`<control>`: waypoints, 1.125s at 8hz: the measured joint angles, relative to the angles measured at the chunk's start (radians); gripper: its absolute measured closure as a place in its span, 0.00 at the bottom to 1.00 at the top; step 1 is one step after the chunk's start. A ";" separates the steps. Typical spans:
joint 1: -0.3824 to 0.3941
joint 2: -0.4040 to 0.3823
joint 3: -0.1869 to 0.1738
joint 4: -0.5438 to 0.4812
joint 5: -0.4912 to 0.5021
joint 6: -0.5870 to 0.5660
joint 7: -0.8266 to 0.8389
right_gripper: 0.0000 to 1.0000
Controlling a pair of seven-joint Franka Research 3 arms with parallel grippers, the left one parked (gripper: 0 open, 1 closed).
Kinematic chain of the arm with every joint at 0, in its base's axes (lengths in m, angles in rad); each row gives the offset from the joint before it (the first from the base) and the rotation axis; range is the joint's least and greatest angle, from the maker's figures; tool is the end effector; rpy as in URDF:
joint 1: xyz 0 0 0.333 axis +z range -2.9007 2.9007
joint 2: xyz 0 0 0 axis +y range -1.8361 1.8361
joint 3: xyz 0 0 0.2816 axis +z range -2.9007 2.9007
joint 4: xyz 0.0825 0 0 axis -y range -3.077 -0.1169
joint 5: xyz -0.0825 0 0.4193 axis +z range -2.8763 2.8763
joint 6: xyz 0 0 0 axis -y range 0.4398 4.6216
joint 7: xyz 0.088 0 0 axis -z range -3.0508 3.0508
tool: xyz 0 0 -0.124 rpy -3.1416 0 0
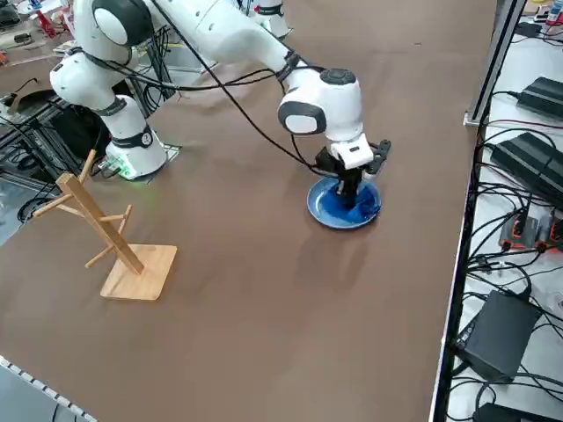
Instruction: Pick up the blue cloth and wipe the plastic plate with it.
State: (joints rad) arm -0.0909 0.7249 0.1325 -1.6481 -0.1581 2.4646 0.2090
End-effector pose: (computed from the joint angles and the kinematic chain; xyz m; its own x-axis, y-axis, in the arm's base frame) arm 0.6990 0.0221 0.1334 0.9911 -0.0857 0.1020 -0.0863 -0.9963 0.0019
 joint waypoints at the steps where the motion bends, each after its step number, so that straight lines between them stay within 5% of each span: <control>1: 0.013 -0.013 -0.001 -0.013 0.000 -0.029 0.016 0.94; 5: 0.055 -0.010 -0.005 0.005 0.000 -0.060 0.080 0.94; 9: 0.022 0.072 -0.002 0.140 0.001 -0.059 0.027 0.94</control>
State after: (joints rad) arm -0.0694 0.7971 0.1308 -1.5084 -0.1571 2.4056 0.2364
